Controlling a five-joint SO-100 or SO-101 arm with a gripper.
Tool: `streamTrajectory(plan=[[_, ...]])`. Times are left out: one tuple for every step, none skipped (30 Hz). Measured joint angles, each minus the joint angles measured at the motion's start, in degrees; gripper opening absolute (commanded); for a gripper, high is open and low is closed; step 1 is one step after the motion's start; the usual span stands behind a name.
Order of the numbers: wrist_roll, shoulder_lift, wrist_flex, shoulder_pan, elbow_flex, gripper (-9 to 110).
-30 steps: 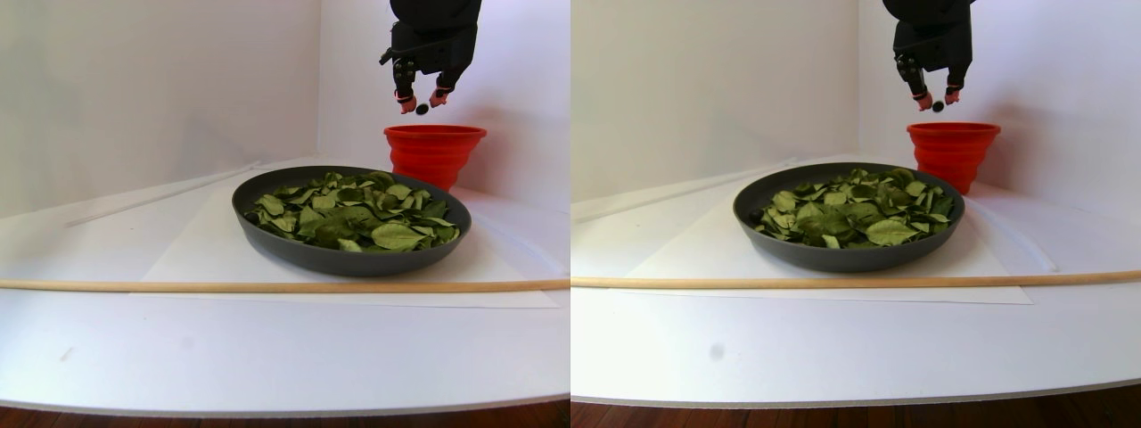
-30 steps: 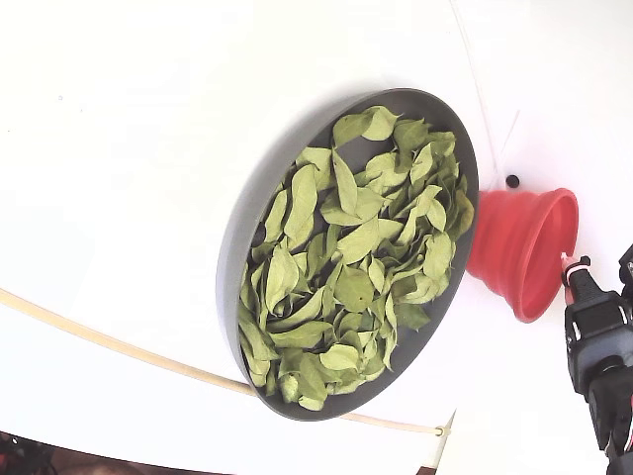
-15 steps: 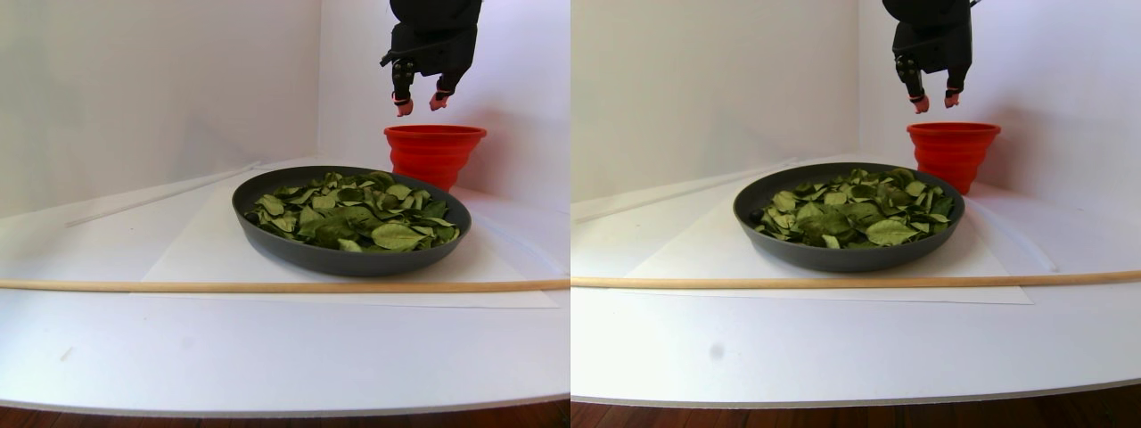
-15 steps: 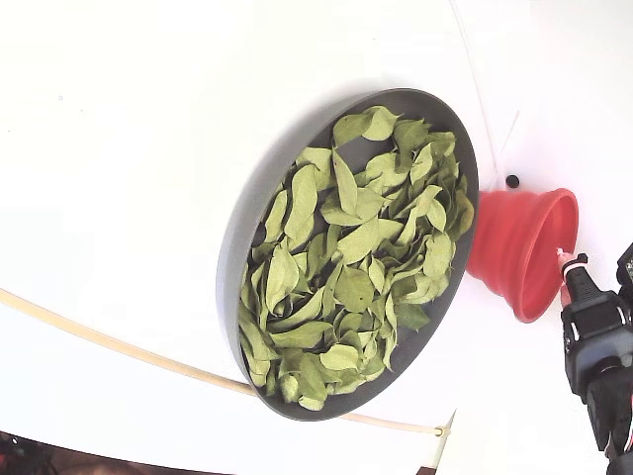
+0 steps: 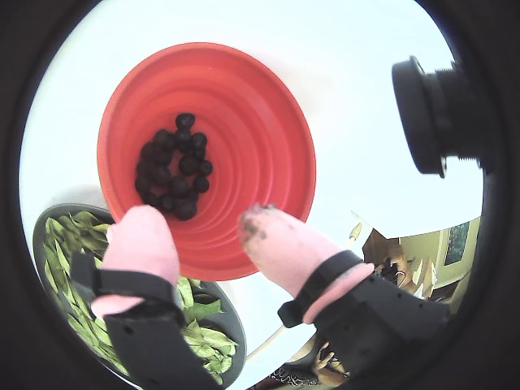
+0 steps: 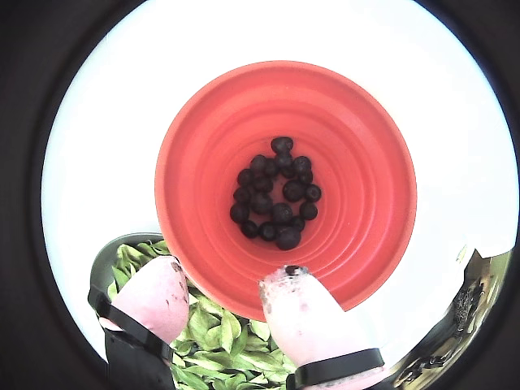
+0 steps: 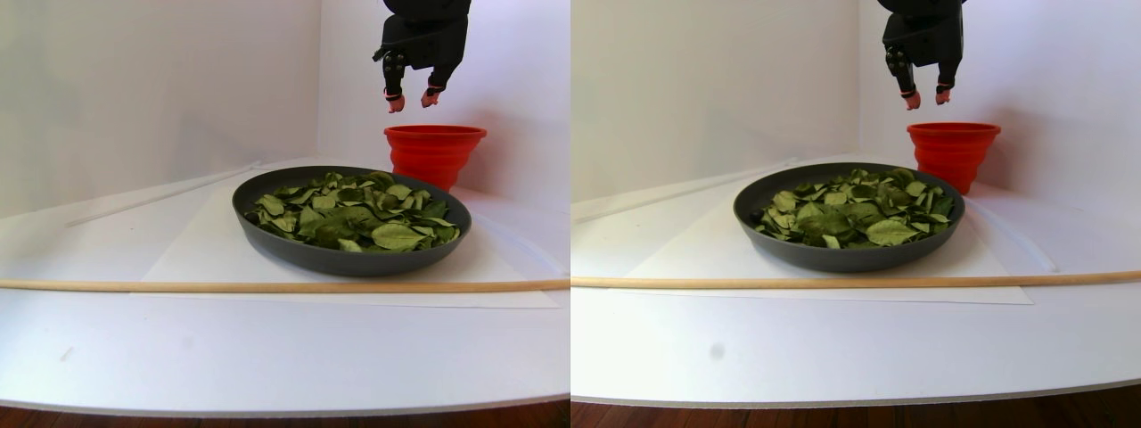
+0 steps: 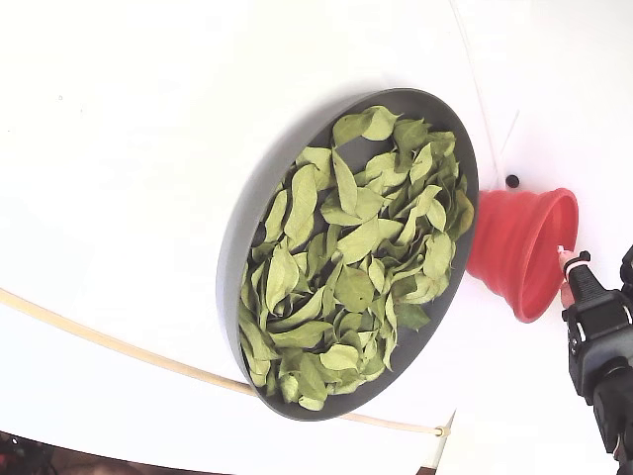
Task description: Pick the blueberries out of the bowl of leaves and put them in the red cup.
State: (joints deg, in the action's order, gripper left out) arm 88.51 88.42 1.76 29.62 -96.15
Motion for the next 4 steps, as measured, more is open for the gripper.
streamTrajectory(plan=[[0.00, 0.35, -0.26, -0.09, -0.53, 17], [0.00, 0.62, -0.26, -0.18, -0.88, 17], [0.00, 0.79, -0.35, -0.35, -1.23, 17], [0.00, 1.41, -0.70, -0.62, -1.76, 17]])
